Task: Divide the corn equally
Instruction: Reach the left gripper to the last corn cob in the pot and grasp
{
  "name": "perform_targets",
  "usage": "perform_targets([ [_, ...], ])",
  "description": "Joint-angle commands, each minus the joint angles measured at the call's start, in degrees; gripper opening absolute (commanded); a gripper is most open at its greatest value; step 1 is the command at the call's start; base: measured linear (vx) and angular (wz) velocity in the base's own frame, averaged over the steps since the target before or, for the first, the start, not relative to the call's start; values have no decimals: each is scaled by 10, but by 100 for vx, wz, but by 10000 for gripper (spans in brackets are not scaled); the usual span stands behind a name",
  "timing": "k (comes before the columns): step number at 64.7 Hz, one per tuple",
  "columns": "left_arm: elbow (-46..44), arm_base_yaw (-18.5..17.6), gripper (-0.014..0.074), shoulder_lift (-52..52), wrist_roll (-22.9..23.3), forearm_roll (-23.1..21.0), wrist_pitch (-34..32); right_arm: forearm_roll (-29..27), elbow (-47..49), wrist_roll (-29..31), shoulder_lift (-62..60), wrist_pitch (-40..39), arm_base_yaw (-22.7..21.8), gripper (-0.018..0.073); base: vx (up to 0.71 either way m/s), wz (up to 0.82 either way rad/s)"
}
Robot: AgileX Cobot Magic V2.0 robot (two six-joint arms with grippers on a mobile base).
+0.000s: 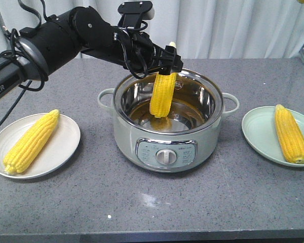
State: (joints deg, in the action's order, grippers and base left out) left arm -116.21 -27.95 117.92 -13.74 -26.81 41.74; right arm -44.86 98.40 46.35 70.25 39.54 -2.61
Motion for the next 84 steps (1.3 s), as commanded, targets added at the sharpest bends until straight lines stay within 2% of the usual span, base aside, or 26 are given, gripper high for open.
perform_targets([
  [1,-19,-3,589,-29,6,-9,-42,-12,14,0,-10,-32,-4,-4,0,0],
  [41,-19,-3,589,-10,6,-29,-80,-11,14,0,-10,-24,-4,-4,0,0],
  [55,-19,-3,589,4,6,-57,-83,-10,14,0,-10,-24,-4,-4,0,0],
  [84,-19,-3,583,6,6,-54,-98,-10,14,0,-10,-24,-4,-4,0,0],
])
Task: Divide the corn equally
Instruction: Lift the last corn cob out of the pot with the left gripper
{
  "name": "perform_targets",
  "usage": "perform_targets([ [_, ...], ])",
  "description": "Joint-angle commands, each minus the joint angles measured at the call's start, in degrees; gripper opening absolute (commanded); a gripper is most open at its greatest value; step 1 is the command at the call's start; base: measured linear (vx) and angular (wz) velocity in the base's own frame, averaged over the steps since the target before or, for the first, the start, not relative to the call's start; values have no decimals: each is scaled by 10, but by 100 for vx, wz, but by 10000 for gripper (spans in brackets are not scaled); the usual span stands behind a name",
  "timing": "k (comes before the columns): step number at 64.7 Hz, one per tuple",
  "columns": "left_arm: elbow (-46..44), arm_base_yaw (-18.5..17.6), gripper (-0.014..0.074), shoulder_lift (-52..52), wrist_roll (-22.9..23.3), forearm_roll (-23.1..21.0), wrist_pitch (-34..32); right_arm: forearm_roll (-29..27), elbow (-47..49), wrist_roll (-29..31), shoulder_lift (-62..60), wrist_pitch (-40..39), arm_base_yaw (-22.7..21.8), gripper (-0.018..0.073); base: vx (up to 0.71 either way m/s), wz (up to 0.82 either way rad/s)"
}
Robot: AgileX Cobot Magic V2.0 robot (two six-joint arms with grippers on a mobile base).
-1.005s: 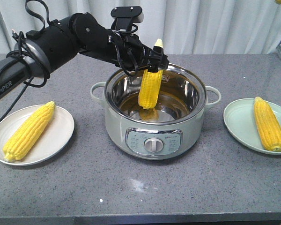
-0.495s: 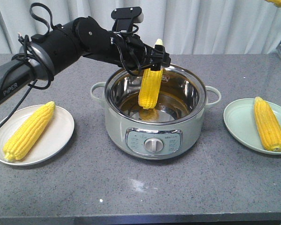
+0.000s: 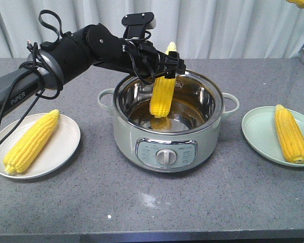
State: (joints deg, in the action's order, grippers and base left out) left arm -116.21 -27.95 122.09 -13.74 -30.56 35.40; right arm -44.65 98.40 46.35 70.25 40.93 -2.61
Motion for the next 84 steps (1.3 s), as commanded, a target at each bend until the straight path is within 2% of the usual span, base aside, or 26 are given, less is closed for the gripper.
perform_targets([
  [1,-19,-3,582,-36,6,-17,-34,-13,14,0,-10,-38,-4,-4,0,0],
  [14,-19,-3,554,-36,1,-12,-34,-13,14,0,-10,-37,-4,-4,0,0],
  [48,-19,-3,554,-4,4,-4,-44,-7,14,0,-10,-37,-4,-4,0,0],
  [55,-19,-3,524,-3,4,-3,-42,-5,14,0,-10,-37,-4,-4,0,0],
  [61,-19,-3,455,-3,4,-3,-44,-5,14,0,-10,-37,-4,-4,0,0],
  [67,-19,-3,349,-3,4,-3,-44,-5,14,0,-10,-37,-4,-4,0,0],
  [78,-19,-3,83,-3,4,-3,-42,-5,14,0,-10,-37,-4,-4,0,0],
  [82,-19,-3,0,-3,4,-3,-38,-5,14,0,-10,-37,-4,-4,0,0],
  [84,-19,-3,-10,-5,3,-3,-35,-5,14,0,-10,-37,-4,-4,0,0],
])
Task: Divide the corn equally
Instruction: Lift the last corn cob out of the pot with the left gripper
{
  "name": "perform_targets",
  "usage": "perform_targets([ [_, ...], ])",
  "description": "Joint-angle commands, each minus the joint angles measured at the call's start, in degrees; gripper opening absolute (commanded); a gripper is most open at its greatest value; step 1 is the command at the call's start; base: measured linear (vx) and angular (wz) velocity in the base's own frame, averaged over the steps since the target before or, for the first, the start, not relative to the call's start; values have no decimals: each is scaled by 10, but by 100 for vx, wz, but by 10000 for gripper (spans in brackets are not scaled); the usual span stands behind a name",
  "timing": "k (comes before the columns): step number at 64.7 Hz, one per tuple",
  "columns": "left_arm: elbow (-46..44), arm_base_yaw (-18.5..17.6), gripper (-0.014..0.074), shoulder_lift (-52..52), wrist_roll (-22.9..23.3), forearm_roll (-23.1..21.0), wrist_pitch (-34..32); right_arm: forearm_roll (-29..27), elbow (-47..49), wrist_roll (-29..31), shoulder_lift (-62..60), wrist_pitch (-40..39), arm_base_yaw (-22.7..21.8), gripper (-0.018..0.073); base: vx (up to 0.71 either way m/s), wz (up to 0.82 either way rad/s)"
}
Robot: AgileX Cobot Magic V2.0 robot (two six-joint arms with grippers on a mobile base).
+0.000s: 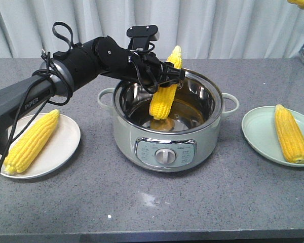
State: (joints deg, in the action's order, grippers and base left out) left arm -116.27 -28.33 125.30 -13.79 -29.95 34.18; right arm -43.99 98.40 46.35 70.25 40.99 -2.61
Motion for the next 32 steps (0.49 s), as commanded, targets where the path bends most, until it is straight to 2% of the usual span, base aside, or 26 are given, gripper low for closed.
perform_targets([
  [1,-19,1,-9,-38,3,-9,-21,-11,14,0,-10,-38,-4,-4,0,0],
  [8,-19,1,-8,-53,3,-8,-6,-11,14,0,-10,-38,-4,-4,0,0],
  [15,-19,1,-8,-85,2,13,6,-11,14,0,-10,-34,-4,-4,0,0],
  [23,-19,1,-8,-142,2,58,36,-11,14,-12,-10,-13,-4,-4,0,0],
  [32,-19,1,-8,-215,3,131,88,-11,14,-28,-10,15,-4,-4,0,0],
])
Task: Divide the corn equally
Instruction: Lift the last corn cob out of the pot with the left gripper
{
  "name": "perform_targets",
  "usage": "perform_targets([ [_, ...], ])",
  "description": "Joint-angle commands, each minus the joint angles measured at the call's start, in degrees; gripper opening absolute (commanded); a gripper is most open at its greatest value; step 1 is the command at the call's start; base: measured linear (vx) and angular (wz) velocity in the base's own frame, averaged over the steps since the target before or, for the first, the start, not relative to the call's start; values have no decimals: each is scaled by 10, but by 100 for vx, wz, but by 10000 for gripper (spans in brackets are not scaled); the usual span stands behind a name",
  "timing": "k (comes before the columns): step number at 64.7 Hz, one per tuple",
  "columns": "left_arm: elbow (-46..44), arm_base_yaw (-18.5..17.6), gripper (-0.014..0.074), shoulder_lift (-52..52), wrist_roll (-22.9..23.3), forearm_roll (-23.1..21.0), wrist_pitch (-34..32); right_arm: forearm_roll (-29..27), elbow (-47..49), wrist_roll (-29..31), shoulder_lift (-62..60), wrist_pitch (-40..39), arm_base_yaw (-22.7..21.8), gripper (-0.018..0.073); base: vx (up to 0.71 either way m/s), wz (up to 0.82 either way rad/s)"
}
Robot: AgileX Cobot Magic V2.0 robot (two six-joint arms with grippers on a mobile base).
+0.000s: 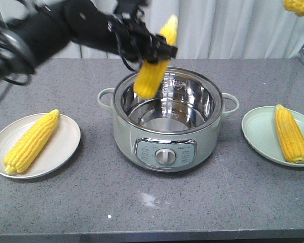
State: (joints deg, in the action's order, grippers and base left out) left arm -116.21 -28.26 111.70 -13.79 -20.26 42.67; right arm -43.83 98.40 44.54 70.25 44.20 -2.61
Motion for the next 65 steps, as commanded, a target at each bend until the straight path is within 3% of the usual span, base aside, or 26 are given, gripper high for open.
perform_targets([
  [1,-19,1,-8,-86,3,42,9,-13,14,-10,-10,-14,-4,-4,0,0],
  [13,-19,1,-8,-170,31,108,109,-14,14,-45,-10,24,-4,-4,0,0],
  [35,-19,1,-8,-243,39,114,287,-55,14,-57,-10,163,-4,-4,0,0],
  [46,-18,1,-8,-275,49,114,290,-81,14,-57,-10,226,-2,-4,0,0],
  [65,-18,1,-8,-300,49,114,290,-80,14,-55,-10,264,-2,-4,0,0],
])
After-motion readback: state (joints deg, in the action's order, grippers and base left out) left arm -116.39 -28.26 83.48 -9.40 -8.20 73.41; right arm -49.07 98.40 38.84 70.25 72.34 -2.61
